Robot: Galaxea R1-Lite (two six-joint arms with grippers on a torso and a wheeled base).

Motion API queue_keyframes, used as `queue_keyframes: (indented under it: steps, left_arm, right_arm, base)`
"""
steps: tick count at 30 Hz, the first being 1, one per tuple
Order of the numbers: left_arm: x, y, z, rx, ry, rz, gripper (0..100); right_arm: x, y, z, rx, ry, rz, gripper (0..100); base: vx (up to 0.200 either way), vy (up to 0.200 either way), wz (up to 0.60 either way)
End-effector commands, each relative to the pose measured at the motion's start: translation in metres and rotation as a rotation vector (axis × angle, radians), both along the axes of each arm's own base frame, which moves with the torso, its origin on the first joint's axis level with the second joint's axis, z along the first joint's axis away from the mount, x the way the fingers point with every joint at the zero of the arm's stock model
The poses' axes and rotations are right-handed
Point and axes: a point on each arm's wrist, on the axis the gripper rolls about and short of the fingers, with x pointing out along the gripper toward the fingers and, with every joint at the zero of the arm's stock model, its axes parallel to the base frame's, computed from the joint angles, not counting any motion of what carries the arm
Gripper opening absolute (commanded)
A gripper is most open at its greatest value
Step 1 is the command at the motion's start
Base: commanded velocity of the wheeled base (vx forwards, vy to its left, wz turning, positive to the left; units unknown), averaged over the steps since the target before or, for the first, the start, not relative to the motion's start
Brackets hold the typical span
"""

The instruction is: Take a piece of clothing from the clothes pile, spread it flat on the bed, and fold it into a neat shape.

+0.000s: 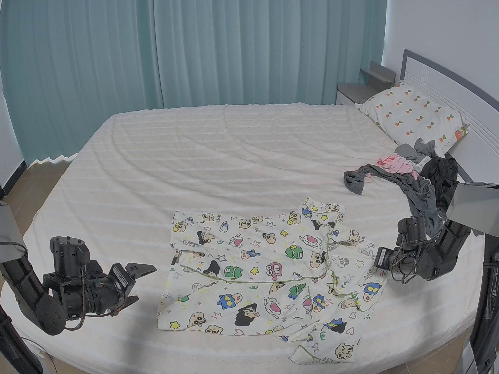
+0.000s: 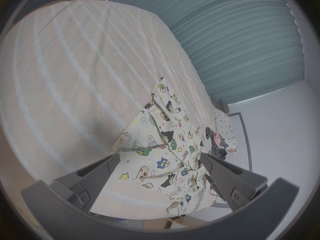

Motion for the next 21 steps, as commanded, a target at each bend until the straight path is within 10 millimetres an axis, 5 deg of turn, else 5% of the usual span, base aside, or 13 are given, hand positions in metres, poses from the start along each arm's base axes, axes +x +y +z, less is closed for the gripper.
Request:
queue_keyframes:
  steps: [1,2,3,15,21]
  left_arm:
    - [-0.001,-0.003,-0.002,0.001,0.008,-0.014,100]
    - [-0.001,-0.003,-0.002,0.001,0.008,-0.015,100]
    - [-0.001,-0.003,-0.002,0.001,0.008,-0.015,100]
    - [-0.001,-0.003,-0.002,0.001,0.008,-0.015,100]
    - [-0.001,-0.003,-0.002,0.001,0.010,-0.015,100]
  right_arm:
    - [0.003,-0.011,-0.001,-0.001,-0.006,-0.031,0]
    - [0.003,-0.013,-0.002,0.000,-0.008,-0.036,0]
    - [0.003,-0.014,-0.002,-0.001,-0.008,-0.040,100]
    - [0.007,-0.019,0.002,0.047,-0.027,-0.035,100]
    - [0.025,-0.023,0.001,0.147,-0.051,0.033,100]
  base:
    - [0.000,0.000,0.00]
    - [0.000,0.000,0.00]
    - [0.000,0.000,0.00]
    - [0.000,0.000,0.00]
    - [0.000,0.000,0.00]
